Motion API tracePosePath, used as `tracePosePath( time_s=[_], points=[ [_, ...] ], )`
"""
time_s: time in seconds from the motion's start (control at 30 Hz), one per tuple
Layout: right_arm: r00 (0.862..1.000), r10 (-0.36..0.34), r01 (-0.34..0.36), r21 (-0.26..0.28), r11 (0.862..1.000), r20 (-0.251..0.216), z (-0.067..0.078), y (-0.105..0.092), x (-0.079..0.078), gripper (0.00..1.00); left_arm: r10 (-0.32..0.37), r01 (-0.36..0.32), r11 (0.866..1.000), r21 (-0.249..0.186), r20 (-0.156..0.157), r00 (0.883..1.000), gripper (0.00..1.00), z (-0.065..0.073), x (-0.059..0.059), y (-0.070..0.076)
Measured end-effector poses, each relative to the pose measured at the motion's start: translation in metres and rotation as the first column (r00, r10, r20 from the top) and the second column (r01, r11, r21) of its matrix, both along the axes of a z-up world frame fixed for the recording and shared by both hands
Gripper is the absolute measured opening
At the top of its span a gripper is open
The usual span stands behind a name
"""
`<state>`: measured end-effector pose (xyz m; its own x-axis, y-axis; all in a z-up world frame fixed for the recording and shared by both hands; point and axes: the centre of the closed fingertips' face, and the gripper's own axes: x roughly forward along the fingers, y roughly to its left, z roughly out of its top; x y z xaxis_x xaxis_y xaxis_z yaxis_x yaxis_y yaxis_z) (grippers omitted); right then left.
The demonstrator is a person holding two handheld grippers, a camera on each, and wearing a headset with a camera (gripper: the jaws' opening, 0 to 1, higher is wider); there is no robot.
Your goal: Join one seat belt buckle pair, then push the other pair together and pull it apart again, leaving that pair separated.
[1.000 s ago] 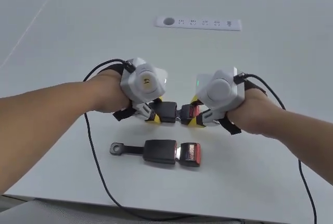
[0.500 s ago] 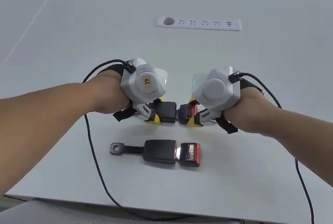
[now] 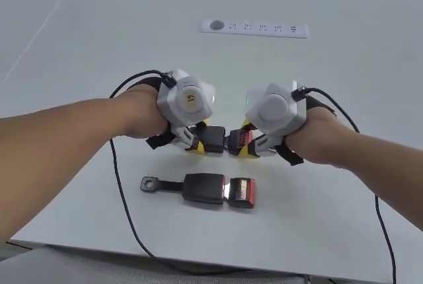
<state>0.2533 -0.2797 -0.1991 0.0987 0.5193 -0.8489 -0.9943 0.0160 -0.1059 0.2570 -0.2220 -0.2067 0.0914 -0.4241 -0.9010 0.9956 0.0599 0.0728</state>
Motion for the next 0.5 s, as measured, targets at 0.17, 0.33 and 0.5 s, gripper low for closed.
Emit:
tracePosePath(
  time_s=[0.17,0.33,0.5],
  points=[
    [1.000,-0.006,0.006,-0.011,1.000,-0.002,0.000,-0.004,0.000,0.29,0.008,-0.008,1.000,-0.008,-0.001,1.000,0.32,-0.001,0.001,0.001],
    [1.000,-0.007,0.007,-0.021,1.000,-0.003,0.000,-0.008,-0.001,0.29,0.004,-0.004,1.000,-0.006,-0.001,1.000,0.32,-0.001,0.001,0.001],
    [1.000,-0.011,0.011,-0.010,1.000,-0.012,0.001,-0.015,0.000,0.30,0.002,-0.003,1.000,-0.019,-0.002,1.000,0.32,-0.003,0.003,0.002]
  ],
)
